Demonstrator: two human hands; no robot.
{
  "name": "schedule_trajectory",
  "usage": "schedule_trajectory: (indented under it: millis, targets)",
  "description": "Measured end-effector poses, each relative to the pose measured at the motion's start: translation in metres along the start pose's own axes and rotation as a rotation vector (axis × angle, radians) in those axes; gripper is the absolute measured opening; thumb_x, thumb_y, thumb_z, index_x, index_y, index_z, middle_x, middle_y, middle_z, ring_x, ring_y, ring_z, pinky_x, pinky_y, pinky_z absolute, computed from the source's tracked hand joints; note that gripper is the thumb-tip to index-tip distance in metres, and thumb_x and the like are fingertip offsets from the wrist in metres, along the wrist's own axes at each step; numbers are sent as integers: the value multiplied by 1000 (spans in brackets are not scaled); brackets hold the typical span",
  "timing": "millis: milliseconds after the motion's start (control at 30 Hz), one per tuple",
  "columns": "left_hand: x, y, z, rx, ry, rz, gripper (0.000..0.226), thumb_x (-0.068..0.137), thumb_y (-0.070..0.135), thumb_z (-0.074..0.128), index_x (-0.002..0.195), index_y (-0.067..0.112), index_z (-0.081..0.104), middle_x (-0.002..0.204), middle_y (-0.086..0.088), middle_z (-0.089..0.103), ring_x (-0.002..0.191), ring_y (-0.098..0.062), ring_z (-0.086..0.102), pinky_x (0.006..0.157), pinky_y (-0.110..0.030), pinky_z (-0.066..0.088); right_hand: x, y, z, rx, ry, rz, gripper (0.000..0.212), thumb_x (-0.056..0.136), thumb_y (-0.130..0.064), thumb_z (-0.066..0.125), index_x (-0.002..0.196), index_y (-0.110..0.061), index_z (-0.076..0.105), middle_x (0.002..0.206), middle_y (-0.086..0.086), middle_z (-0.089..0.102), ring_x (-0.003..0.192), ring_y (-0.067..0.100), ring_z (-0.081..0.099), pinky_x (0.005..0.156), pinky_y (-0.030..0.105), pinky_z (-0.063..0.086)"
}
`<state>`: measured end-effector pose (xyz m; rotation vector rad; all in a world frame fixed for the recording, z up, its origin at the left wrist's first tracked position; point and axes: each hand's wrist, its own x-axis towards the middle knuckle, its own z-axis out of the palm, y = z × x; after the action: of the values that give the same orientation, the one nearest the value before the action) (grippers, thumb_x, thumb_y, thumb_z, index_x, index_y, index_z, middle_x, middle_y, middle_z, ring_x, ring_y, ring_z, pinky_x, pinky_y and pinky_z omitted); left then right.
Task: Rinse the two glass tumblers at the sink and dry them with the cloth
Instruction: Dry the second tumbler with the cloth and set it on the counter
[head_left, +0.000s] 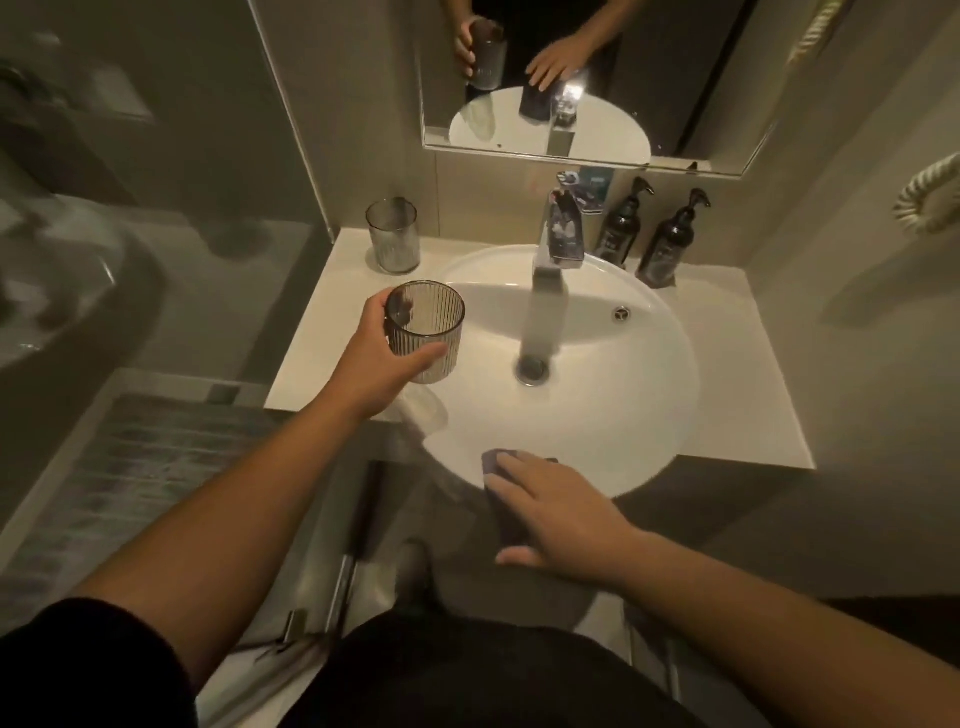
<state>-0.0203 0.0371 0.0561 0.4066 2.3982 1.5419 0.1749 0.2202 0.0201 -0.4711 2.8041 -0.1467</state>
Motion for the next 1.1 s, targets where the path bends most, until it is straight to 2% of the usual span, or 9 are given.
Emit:
schedule_trajectory:
  millis: [133,267,400,533,700,833,933,1033,1100]
  targets:
    - [-24,3,10,37,3,-4,81,84,26,80,148,22,30,148,-1,45,129,-16,45,108,-32,41,-2,-6,32,-43,-27,67,85,88,-58,52,151,-26,5,162,8,3,148,36,2,117,56,13]
    - [-39,2,11,64,-1,-12,81,84,26,80,149,20,31,148,-3,46,131,-18,46,105,-28,39,-2,9,43,-52,62,63,79,88,-28,64,150,-22,17,156,16,26,141,41,28,112,53,31]
    - [-47,-5,7,89,-22,-12,81,83,26,81,148,20,33,145,-2,49,131,-18,49,106,-28,40,3,14,37,183,131,122,54,100,-30,45,149,-24,24,153,5,32,137,25,37,110,36,34]
    - [-47,-13,1,97,-84,-12,80,82,25,82,146,21,34,143,1,49,130,-17,49,104,-27,40,6,22,33,185,154,38,54,92,-19,59,142,-21,39,144,4,46,127,24,48,103,33,40]
    - [-38,-17,-10,100,-185,17,87,65,50,79,138,32,35,138,4,50,129,-13,50,109,-29,41,16,34,-12,685,96,369,31,77,-15,69,105,-28,65,109,-3,70,99,19,64,84,28,50]
    - [-22,-19,-20,95,-269,46,91,63,56,77,141,35,34,143,5,48,131,-12,49,111,-30,42,12,37,-78,1048,396,554,32,72,-7,62,101,-20,69,91,8,72,86,30,69,71,40,58]
    - [-5,-13,-23,90,-353,81,86,76,43,83,145,34,33,145,6,45,130,-12,47,110,-30,42,15,29,-137,1314,632,474,38,84,7,56,111,-18,65,88,14,68,76,35,66,49,30,51]
    - [7,7,-22,81,-423,129,86,77,43,82,146,34,32,149,4,44,130,-13,47,108,-32,44,21,20,-181,1251,782,291,44,79,1,57,117,-20,62,91,10,65,75,30,65,47,27,49]
    - [13,23,-21,58,-474,153,89,70,52,77,145,35,32,149,3,46,131,-16,49,110,-37,46,27,11,-196,978,764,248,41,83,-5,62,115,-29,60,96,-6,64,83,14,66,59,21,54]
